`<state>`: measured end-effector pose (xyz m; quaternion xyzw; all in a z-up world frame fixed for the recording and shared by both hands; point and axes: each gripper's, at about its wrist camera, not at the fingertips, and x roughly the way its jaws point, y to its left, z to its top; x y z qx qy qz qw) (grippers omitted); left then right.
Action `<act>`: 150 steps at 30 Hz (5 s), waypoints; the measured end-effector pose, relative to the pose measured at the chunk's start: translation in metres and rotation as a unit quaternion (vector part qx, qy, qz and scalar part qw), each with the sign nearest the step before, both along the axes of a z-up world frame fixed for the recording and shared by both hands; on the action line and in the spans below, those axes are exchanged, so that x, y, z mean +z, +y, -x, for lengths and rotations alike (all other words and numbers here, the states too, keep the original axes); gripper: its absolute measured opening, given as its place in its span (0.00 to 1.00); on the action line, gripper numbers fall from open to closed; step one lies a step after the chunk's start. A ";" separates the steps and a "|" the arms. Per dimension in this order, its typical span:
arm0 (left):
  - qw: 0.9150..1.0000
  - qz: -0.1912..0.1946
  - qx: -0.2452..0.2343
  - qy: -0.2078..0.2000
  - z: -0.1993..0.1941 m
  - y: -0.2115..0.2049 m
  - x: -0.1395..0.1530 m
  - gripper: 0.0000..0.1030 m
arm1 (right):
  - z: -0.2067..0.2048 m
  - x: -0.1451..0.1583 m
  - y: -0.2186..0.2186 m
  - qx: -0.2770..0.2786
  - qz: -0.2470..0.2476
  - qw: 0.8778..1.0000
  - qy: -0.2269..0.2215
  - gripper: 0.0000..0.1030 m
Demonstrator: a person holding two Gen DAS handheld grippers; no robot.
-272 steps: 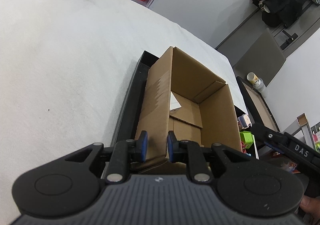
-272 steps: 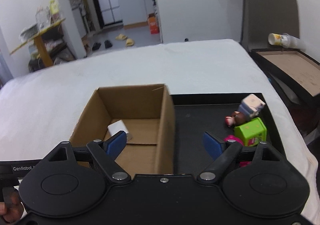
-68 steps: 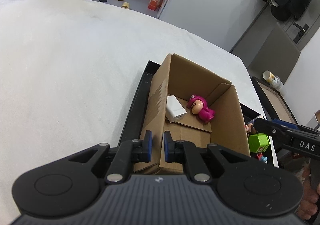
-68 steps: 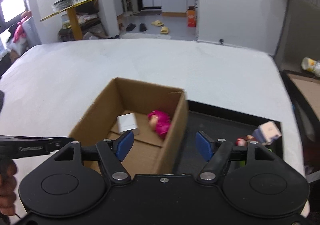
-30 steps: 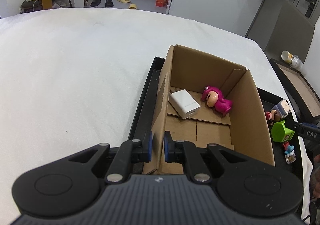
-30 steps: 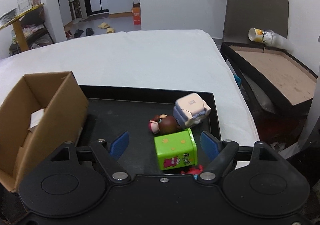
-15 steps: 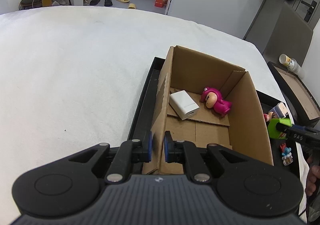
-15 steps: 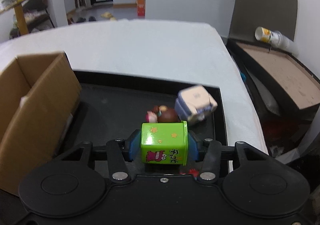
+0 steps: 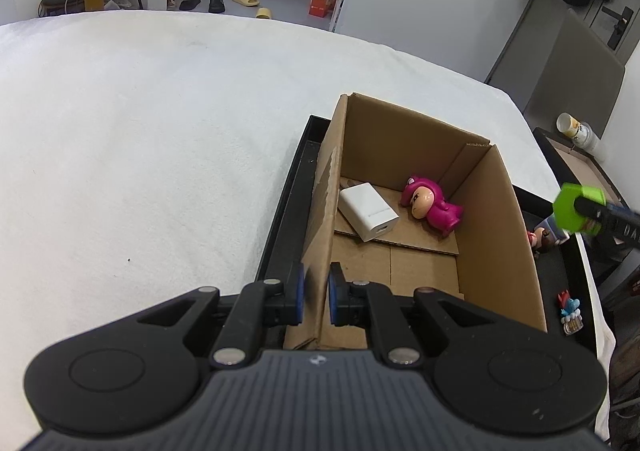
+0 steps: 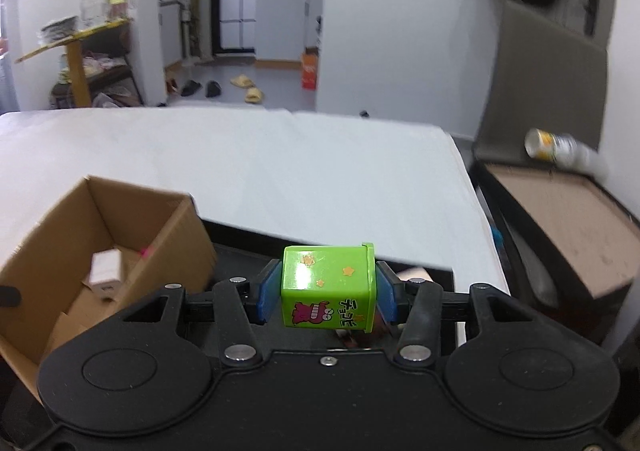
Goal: Organize rigid objects
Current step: 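Move the right gripper to the green tin and grasp it, then carry the green tin with the right gripper over the box and lower it, then open the right gripper to release the green tin into the box, then move the right gripper to the brown-haired doll figure and grasp it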
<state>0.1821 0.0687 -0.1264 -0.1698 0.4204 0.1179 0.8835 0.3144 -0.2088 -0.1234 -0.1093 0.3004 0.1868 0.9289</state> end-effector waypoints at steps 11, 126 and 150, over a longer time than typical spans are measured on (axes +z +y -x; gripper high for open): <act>1.000 0.011 0.001 0.001 0.000 0.003 0.001 0.11 | -0.007 0.034 0.030 0.052 -0.021 0.998 -0.024 0.47; 0.999 0.044 -0.001 -0.010 0.005 0.014 -0.004 0.13 | 0.032 0.035 0.010 0.008 -0.075 0.997 0.025 0.59; 0.999 0.047 -0.002 -0.011 0.004 0.015 -0.004 0.13 | -0.003 -0.026 -0.021 -0.037 0.002 0.999 0.038 0.64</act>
